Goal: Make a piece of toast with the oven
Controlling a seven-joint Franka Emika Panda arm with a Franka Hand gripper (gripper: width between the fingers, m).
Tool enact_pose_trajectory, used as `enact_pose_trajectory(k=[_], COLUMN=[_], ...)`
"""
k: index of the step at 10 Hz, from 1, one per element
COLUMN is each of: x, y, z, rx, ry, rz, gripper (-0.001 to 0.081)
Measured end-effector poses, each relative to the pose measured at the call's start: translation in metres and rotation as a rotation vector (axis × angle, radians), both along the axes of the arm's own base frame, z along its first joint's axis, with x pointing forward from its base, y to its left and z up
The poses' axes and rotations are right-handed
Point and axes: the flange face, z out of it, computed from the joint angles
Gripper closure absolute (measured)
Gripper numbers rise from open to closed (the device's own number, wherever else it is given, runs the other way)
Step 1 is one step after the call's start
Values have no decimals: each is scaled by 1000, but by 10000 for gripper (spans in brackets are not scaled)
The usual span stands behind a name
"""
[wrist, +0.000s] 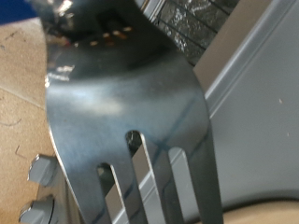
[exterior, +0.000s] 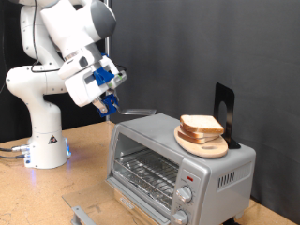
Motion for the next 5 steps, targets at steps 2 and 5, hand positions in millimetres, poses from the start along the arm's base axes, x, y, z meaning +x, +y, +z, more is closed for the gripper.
enact_pose_trajectory(k=[2,5], x=[1,5], y=[10,19], z=[-4,-11], rx=[-48,-64], ry=[30,53], rz=[4,-15], gripper=[438,438])
